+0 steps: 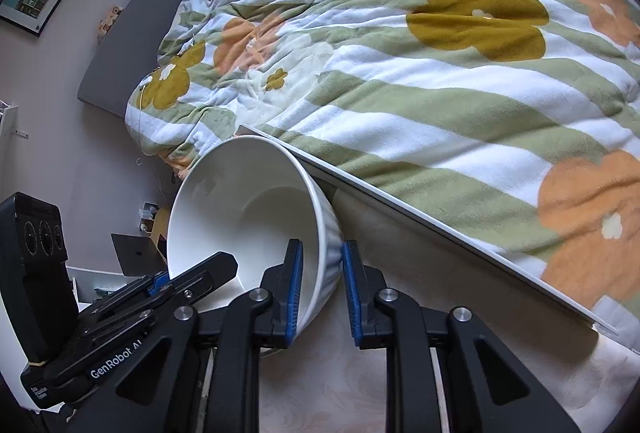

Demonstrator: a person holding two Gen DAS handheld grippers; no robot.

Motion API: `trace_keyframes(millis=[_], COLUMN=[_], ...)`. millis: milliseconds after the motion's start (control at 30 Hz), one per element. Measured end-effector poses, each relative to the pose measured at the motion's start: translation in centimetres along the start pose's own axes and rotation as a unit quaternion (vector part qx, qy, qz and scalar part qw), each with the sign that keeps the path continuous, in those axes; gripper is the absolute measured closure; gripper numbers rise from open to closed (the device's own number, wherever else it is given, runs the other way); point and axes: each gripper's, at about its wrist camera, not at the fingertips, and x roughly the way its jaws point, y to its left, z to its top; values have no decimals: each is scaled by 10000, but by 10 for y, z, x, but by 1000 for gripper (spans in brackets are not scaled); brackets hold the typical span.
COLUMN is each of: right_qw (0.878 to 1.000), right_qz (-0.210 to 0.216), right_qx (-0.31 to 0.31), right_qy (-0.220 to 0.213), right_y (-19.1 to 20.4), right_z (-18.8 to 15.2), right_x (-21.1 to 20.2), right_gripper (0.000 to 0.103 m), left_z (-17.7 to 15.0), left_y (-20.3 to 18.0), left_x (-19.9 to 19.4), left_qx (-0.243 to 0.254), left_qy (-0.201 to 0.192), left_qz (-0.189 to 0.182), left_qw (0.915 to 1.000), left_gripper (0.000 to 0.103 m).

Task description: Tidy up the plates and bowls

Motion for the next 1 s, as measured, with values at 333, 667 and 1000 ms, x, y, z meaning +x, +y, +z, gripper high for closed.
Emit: trace_keyframes(millis=[333,667,1000], right_qw=[9984,9932,9844], right_qz=[99,-30,-389], right_qx=[36,134,644], right_qy=[-559,-1160,-1591], right_y=[14,7,-37], right_z=[-35,-127,-253], right_x=[-80,-187,-282], right_gripper=[84,84,84], left_z=[-26,-112,-236], left_y=[-47,-122,-209], left_x=[-72,-152,-190], left_qx=[542,1059,1609], left_qy=[-436,-776,-625], left_qz=[3,-124,-511], left_qw=[9976,9913,9837], left_gripper=[81,81,81])
